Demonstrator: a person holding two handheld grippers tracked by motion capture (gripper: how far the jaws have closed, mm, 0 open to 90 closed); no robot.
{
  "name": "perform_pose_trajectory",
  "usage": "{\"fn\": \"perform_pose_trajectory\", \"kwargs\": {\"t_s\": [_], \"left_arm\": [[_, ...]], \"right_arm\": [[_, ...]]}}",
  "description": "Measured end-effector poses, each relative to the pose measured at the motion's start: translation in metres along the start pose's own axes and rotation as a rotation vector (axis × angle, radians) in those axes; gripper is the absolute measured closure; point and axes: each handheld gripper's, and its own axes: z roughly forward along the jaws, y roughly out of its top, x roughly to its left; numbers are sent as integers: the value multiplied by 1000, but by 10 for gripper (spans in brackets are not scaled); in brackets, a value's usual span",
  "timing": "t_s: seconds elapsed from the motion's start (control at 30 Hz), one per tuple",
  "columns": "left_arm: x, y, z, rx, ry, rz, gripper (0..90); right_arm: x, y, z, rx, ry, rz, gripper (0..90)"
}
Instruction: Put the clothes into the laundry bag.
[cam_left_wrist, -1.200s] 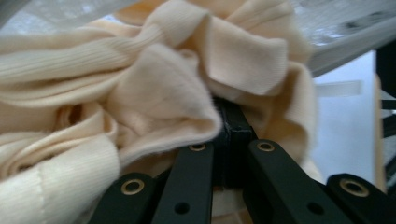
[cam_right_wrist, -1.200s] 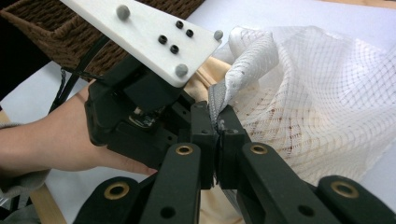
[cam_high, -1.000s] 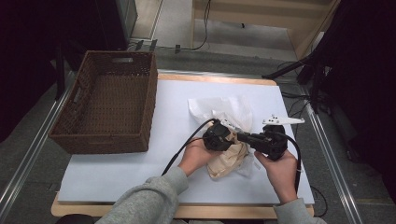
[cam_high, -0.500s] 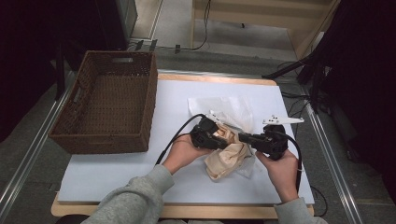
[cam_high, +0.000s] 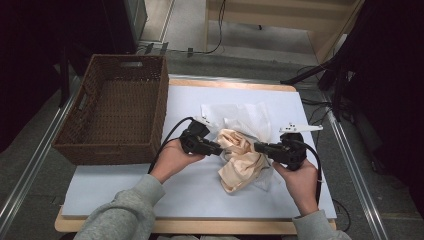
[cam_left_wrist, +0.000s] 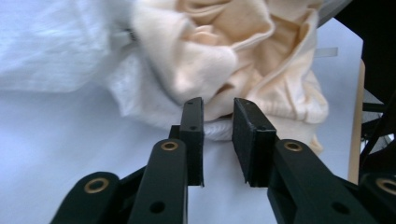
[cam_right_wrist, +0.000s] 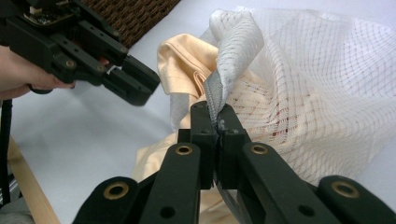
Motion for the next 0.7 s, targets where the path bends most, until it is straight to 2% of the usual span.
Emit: {"fn": "perform_pose_trajectory", "kwargs": {"t_s": [0.03,0.07,0.1,0.13,0.17,0.2,0.27,0.33,0.57,0.63,0.7], "left_arm": [[2,-1,-1,-3,4,-4,754],[11,-4,-4,-8,18,-22,799],[11,-4,-4,-8,18,-22,826],[17,-5,-4,-12,44,-31,852],[17,-5,-4,-12,44,-31,872],[20,-5,-4,-10,54,-27,872],[29,-3,-2,-17,66,-47,900],[32,0,0,-26,71,-51,900],[26,20,10,-41,71,-8,900],[23,26,16,-40,62,1,900],[13,34,27,-32,58,30,900]], "right_arm": [[0,0,0,0,0,0,890],[-1,0,0,2,1,-1,889],[-1,0,0,2,1,-1,889],[-1,1,1,0,1,1,890],[-1,1,1,0,1,1,890],[0,1,1,1,2,1,889],[-1,1,1,0,4,1,889],[-1,1,1,2,7,4,889],[-1,1,2,3,9,3,889],[0,1,2,7,9,0,889],[0,1,3,8,11,-4,889]]}}
